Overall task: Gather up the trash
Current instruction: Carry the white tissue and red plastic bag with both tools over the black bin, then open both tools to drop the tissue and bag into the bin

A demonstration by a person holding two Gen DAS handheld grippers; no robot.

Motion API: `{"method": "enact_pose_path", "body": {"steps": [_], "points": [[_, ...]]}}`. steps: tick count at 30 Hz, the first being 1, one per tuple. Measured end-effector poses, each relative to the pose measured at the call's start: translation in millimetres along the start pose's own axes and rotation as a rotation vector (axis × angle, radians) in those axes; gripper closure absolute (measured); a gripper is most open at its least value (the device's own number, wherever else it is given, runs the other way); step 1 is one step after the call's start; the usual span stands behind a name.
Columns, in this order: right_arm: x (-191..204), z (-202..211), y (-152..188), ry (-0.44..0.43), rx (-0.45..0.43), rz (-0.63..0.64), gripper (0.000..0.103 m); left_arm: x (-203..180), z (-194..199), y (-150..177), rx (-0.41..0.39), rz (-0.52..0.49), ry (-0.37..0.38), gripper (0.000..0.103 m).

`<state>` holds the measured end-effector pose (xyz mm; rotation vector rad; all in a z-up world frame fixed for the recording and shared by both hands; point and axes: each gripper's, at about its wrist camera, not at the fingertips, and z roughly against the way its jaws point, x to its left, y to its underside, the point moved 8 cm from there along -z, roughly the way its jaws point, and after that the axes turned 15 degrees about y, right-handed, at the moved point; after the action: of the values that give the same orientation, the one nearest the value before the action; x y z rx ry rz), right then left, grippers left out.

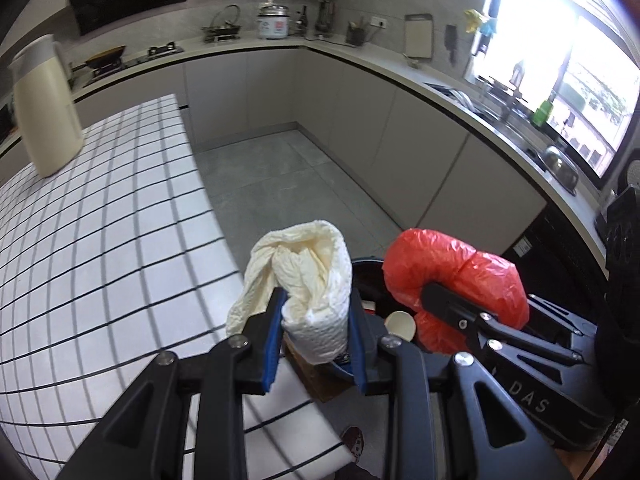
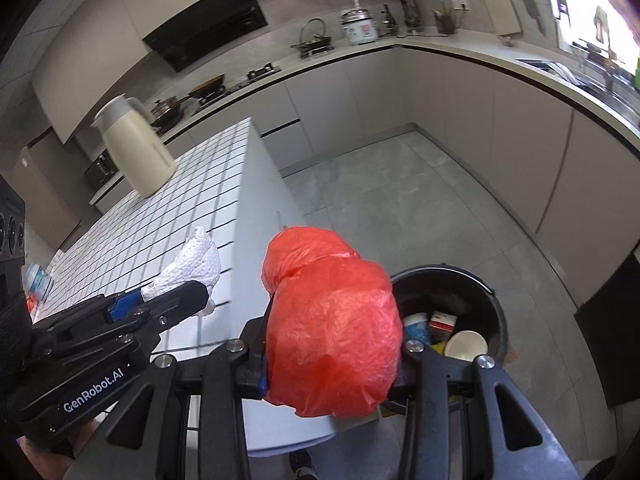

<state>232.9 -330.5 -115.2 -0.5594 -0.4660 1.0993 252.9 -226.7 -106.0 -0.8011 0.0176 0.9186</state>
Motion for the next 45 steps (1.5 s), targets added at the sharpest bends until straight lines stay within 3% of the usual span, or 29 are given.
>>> {"method": "enact_pose_path", "body": {"steps": [10, 24, 33, 45], "points": [[-76.5, 6.8, 13.6, 0.105, 0.014, -0.094, 0.062, -48.9, -39.5, 4.1, 0.064, -0.049, 0.081, 0.072], [-146.5, -7.4, 28.3, 0.168, 0.051, -0.155, 0.062, -74.7, -88.5, 15.1, 0.120, -0.038, 0.095, 0.072], [-159.8, -47.6, 28.0, 0.150, 0.096, -0.147, 0.062, -61.1, -118.4, 24.6, 0.152, 0.017, 0.050, 0.072], [-145.2, -137.9, 14.5, 0.084, 0.173, -0.045, 0.062, -30.2, -157.5, 42.5, 0.176, 0.145, -0.033, 0.071]]}}
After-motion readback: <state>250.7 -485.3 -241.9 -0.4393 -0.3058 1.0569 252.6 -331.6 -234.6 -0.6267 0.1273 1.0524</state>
